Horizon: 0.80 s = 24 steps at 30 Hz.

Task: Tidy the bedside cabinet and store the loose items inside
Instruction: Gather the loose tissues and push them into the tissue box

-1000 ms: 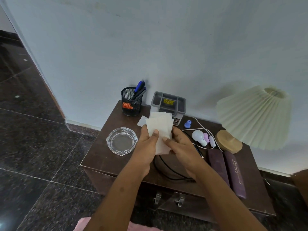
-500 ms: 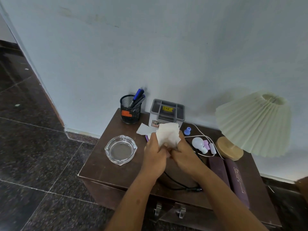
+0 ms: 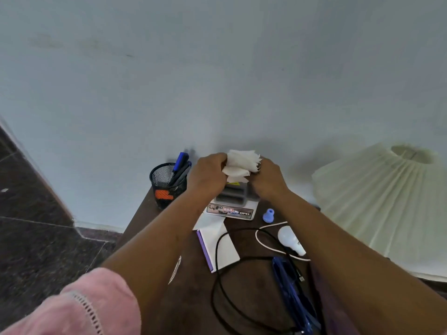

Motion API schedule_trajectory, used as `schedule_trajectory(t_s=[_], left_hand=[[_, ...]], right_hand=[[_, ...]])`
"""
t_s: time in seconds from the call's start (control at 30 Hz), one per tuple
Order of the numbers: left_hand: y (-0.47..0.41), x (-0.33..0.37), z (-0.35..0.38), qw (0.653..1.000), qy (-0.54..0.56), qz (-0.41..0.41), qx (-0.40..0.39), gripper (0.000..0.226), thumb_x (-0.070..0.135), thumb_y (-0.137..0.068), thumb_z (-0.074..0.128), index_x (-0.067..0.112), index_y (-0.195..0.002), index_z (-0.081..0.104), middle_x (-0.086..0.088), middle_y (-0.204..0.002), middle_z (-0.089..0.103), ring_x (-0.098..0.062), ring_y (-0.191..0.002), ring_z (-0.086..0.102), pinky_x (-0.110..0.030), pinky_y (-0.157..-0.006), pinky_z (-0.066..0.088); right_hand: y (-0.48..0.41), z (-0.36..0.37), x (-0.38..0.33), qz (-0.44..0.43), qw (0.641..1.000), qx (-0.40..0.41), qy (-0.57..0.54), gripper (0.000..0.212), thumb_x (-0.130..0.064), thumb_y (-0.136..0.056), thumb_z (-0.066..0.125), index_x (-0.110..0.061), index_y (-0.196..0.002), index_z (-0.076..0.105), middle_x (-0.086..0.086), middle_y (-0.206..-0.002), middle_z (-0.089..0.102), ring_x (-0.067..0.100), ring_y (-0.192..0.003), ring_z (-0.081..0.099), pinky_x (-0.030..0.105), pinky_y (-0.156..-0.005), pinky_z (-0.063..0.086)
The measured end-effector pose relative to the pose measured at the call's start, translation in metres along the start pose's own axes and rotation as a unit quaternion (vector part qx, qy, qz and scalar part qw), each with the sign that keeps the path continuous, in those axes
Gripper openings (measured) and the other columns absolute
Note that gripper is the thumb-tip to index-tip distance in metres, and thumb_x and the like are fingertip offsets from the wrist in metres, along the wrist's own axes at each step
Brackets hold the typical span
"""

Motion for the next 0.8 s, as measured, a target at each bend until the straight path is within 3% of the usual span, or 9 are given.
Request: schedule_trajectory(t_s=[0.07,0.13,0.23,0.33,0.4,0.5,0.67,0.8], left_hand=[[-0.013,-0.005,0.007,0.999,0.021,-0.006,-0.025,0.031,0.020,-0.087,0.060,0.019,-0.118,0.061,-0.004,-0.115,0.066,-0.025,-0.102,0.061,-0.041,-0.089,0.051],[-0.021,-0.009,0.012,0.998,0.046,-0.011,-0.033,0.036,0.029,-0.086,0.064,0.015,-0.118,0.061,-0.006,-0.115,0.066,-0.024,-0.101,0.062,-0.040,-0.090,0.050],[-0.023,-0.016,0.017,0.991,0.121,-0.030,-0.038,0.031,0.020,-0.085,0.066,0.009,-0.114,0.062,-0.013,-0.101,0.070,-0.025,-0.085,0.067,-0.044,-0.082,0.055],[-0.024,-0.020,0.017,0.990,0.132,-0.036,-0.038,0.035,0.012,-0.086,0.065,0.006,-0.120,0.058,-0.015,-0.101,0.069,-0.025,-0.077,0.069,-0.040,-0.074,0.058],[-0.024,-0.018,0.015,0.993,0.108,-0.019,-0.046,0.035,0.010,-0.085,0.066,0.005,-0.119,0.059,-0.016,-0.101,0.068,-0.026,-0.077,0.067,-0.038,-0.075,0.057],[-0.023,-0.016,0.016,0.997,0.020,0.015,-0.079,0.029,0.009,-0.081,0.067,0.008,-0.110,0.065,-0.014,-0.106,0.068,-0.030,-0.094,0.063,-0.038,-0.084,0.052],[-0.023,-0.015,0.020,0.990,-0.097,0.044,-0.096,0.040,0.019,-0.081,0.069,0.014,-0.120,0.061,-0.011,-0.119,0.064,-0.030,-0.108,0.058,-0.038,-0.090,0.047],[-0.022,-0.015,0.027,0.971,-0.185,0.048,-0.144,0.037,0.018,-0.082,0.064,0.023,-0.118,0.062,-0.009,-0.114,0.064,-0.029,-0.104,0.059,-0.034,-0.076,0.046]], right_hand=[[-0.012,0.008,0.011,0.040,0.999,-0.010,0.023,0.031,-0.019,-0.087,0.061,-0.013,-0.117,0.060,0.008,-0.120,0.064,0.031,-0.113,0.056,0.040,-0.093,0.045],[-0.016,0.017,0.019,0.056,0.997,-0.018,0.041,0.032,-0.022,-0.087,0.063,-0.011,-0.117,0.059,0.010,-0.120,0.063,0.034,-0.113,0.055,0.046,-0.093,0.045],[-0.016,0.027,0.020,0.035,0.998,-0.012,0.050,0.033,-0.020,-0.085,0.064,-0.012,-0.118,0.060,0.012,-0.118,0.064,0.035,-0.112,0.055,0.045,-0.092,0.046],[-0.014,0.030,0.017,0.016,0.999,-0.007,0.048,0.033,-0.018,-0.082,0.068,-0.014,-0.114,0.064,0.011,-0.113,0.066,0.034,-0.108,0.057,0.044,-0.089,0.048],[-0.012,0.030,0.016,0.009,0.998,-0.005,0.066,0.032,-0.019,-0.080,0.071,-0.013,-0.111,0.065,0.012,-0.111,0.066,0.035,-0.108,0.056,0.043,-0.087,0.048],[-0.010,0.029,0.014,0.011,0.995,-0.012,0.098,0.031,-0.022,-0.077,0.073,-0.011,-0.105,0.066,0.012,-0.109,0.063,0.035,-0.107,0.055,0.038,-0.083,0.047],[-0.009,0.027,0.007,0.013,0.994,-0.052,0.092,0.030,-0.023,-0.072,0.074,-0.014,-0.100,0.066,0.010,-0.103,0.066,0.032,-0.098,0.059,0.037,-0.079,0.050],[-0.008,0.026,0.006,-0.022,0.989,-0.067,0.132,0.022,-0.016,-0.077,0.068,-0.011,-0.098,0.067,0.013,-0.103,0.063,0.033,-0.100,0.058,0.032,-0.074,0.043]])
Point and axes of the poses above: each hand's wrist, its own y-axis away from the middle knuckle, its own z-axis out of the palm, x = y × z, the point moved 4 cm from there along -y, towards the middle knuckle
